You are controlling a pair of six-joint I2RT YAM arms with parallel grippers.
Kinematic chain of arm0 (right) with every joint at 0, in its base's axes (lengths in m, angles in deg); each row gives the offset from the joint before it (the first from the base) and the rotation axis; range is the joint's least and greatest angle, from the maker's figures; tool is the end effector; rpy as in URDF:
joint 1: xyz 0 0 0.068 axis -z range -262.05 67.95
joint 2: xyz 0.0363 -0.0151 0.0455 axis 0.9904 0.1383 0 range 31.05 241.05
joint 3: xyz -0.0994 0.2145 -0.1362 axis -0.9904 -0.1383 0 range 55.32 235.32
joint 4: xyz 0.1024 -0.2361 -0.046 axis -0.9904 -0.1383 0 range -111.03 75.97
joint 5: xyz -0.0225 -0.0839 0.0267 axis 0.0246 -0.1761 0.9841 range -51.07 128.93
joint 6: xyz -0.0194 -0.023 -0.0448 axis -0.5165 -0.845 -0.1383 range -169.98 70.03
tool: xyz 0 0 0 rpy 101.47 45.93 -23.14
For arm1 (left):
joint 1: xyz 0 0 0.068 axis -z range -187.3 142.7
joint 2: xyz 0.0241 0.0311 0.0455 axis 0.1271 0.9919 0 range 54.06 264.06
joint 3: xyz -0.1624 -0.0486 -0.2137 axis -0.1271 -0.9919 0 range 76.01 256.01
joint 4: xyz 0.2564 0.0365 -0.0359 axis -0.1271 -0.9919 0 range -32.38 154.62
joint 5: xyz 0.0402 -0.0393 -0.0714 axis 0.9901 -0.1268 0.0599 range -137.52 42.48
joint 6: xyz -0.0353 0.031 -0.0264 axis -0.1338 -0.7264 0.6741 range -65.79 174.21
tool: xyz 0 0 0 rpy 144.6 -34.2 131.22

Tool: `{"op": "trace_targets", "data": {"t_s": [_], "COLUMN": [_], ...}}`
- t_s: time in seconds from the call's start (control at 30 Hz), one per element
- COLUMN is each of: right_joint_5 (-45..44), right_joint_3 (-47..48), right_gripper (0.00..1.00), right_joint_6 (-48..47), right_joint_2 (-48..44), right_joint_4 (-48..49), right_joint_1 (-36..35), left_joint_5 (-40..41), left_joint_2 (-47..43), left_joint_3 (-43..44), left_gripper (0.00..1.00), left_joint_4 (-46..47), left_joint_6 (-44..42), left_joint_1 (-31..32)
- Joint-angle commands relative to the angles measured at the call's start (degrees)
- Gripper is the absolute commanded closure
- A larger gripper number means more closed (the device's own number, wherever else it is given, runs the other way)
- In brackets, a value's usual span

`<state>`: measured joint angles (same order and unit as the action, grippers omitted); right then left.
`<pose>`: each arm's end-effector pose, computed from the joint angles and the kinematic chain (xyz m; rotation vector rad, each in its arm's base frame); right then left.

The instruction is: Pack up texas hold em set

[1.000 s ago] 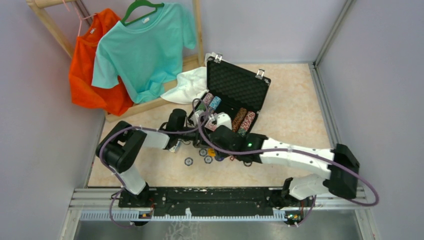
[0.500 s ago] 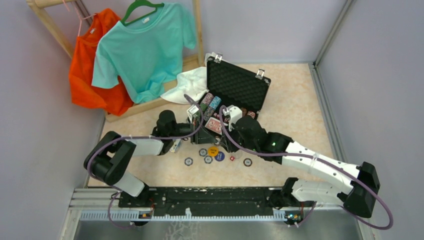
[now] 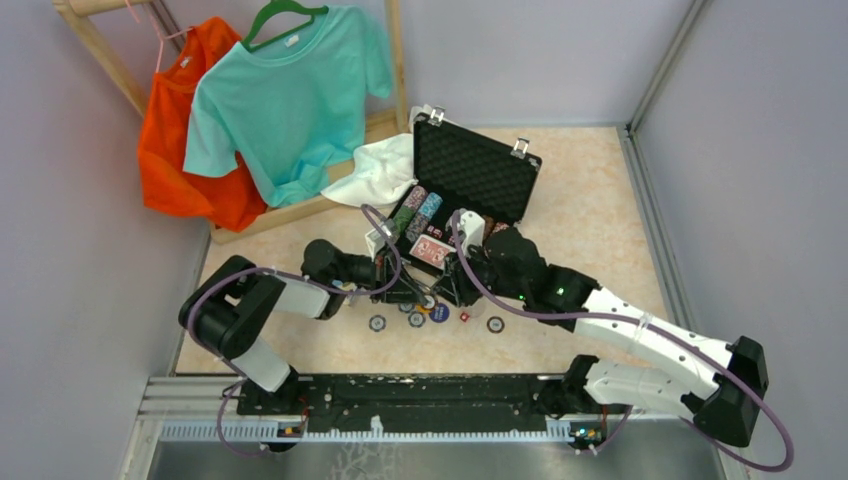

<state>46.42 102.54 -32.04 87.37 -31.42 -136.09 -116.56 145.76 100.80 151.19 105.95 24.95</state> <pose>0.1271 0.1830 0.3049 -0.7506 2.0211 0.8974 0.2027 -0.1672 0.2047 1.0076 1.4626 -1.8568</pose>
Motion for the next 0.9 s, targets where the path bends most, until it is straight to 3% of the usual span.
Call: {"op": "trace_targets", "data": {"t_s": [0.0, 0.87], "right_joint_5": [3.14, 10.68], "right_joint_3": [-0.58, -3.94], "right_gripper": [0.73, 0.75], "right_joint_6": [-1.17, 1.03], "right_joint_2": [-1.78, -2.0], "right_joint_4": [4.6, 6.99], "right_joint_1": [0.73, 0.78], "left_joint_5": [-3.31, -1.93], "left_joint_2": [2.65, 0.21], "left_joint_3": [0.58, 1.14], "left_gripper": [1.0, 1.0], "left_joint_4": [16.0, 16.01], "left_joint_6": [5.1, 5.53], "left_joint_1": [1.19, 1.59]}}
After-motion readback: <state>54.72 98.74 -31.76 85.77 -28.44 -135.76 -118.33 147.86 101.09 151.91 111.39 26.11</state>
